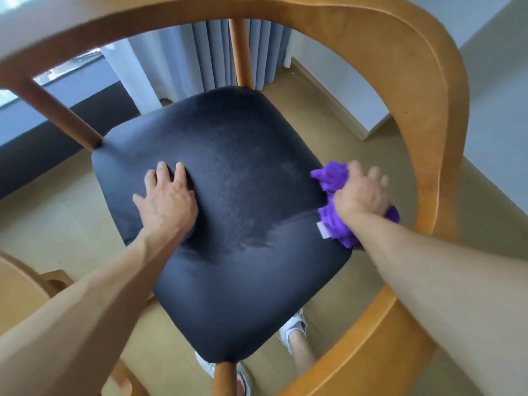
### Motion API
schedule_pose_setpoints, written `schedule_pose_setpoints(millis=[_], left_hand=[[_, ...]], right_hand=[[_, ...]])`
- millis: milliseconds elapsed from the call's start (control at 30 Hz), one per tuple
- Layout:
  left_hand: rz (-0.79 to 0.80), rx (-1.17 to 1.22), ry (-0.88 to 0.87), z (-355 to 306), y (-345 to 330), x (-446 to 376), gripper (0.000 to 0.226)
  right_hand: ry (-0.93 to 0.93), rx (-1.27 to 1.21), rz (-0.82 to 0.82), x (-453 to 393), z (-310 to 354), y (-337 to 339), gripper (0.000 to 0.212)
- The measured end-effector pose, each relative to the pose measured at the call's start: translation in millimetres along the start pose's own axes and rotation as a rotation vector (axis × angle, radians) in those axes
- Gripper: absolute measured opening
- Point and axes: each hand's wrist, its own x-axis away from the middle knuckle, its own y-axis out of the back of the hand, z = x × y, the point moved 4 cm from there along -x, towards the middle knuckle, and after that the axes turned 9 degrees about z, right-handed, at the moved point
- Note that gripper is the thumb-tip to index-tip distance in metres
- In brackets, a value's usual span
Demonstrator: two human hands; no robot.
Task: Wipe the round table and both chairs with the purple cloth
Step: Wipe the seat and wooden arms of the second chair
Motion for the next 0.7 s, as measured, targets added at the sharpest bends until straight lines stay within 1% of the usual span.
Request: schedule_pose_setpoints(millis=[33, 67, 100, 233, 300, 400, 467, 533, 567, 633, 667, 700], left_hand=[[0.016, 0.007, 0.004, -7, -1, 5, 0.051], [0.038, 0.003, 0.000, -14, -3, 10, 0.053], [0.057, -0.008, -0.008, -19, -4, 14, 0.056], [0.093, -0.050, 0.005, -23, -5, 12, 0.058], [0.106, -0.059, -0.008, -24, -4, 11, 0.056], [0.115, -0.023, -0.026, -21, 1, 11, 0.055], [0.145, 0.068, -0.052, -14, 7, 8, 0.050], [0.146, 0.260, -0.030, -11, 20, 10, 0.043], [0.094, 0.342, -0.018, -14, 26, 17, 0.041], [-0.059, 0.435, -0.053, -33, 34, 44, 0.041], [-0.093, 0.436, -0.111, -49, 33, 60, 0.045], [-0.088, 0.373, -0.187, -65, 26, 74, 0.054]], right_hand=[[-0.141, -0.065, 0.066, -3, -10, -2, 0.045], [-0.215, -0.096, 0.122, -1, -11, -7, 0.046], [-0.233, -0.104, 0.150, 5, -6, -13, 0.046], [-0.150, -0.173, 0.151, 43, 39, -23, 0.057], [-0.079, -0.240, 0.180, 69, 66, -26, 0.053], [0.136, -0.381, 0.298, 118, 118, -39, 0.044], [0.239, -0.476, 0.393, 136, 142, -47, 0.038], [0.258, -0.590, 0.495, 129, 144, -44, 0.031], [0.264, -0.638, 0.504, 117, 139, -40, 0.028], [0.285, -0.619, 0.426, 87, 119, -22, 0.026], [0.290, -0.583, 0.357, 71, 108, -11, 0.027], [0.293, -0.551, 0.295, 55, 96, -1, 0.028]])
